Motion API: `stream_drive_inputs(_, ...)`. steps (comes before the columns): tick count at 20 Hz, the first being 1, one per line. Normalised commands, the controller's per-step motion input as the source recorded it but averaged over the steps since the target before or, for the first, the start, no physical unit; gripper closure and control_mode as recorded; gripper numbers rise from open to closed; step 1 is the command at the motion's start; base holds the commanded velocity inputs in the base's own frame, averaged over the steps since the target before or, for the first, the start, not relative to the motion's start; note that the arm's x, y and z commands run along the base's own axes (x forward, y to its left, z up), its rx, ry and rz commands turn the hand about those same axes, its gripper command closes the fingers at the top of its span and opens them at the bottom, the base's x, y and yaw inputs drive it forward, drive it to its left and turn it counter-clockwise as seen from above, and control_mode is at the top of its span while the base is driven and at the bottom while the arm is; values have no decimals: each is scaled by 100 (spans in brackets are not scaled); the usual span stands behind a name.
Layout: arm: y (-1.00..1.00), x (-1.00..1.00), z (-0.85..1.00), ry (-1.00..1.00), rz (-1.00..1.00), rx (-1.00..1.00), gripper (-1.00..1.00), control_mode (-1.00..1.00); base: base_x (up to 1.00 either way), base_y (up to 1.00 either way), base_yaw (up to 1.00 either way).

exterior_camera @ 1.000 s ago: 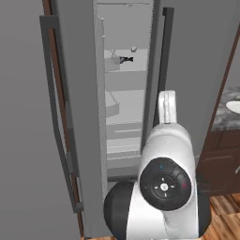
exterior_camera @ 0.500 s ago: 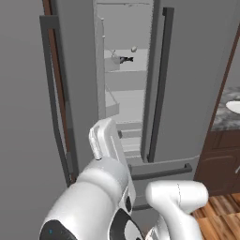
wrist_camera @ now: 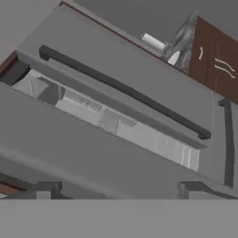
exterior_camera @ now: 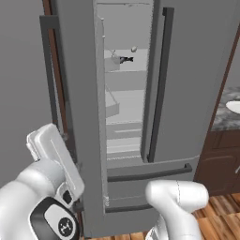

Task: Place the fish on the counter behind the older fish on the same shelf of the fridge to maintain FIFO order. Close the fridge door when finished.

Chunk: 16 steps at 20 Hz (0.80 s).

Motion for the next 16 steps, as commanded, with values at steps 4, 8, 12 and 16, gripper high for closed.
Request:
stream_drive_inputs(4, 72, 56, -19, 0, 0, -2, -100, -100, 0, 0, 0)
stream_drive_inputs(8, 44, 69, -19, 0, -1, 0, -100, -100, 0, 0, 0)
stream_drive_inputs(12, 29, 74, -18, 0, -1, 0, -100, -100, 0, 0, 0)
stream_drive_inputs(16, 7, 62, -7, 0, -3, 0, -100, -100, 0, 0, 0)
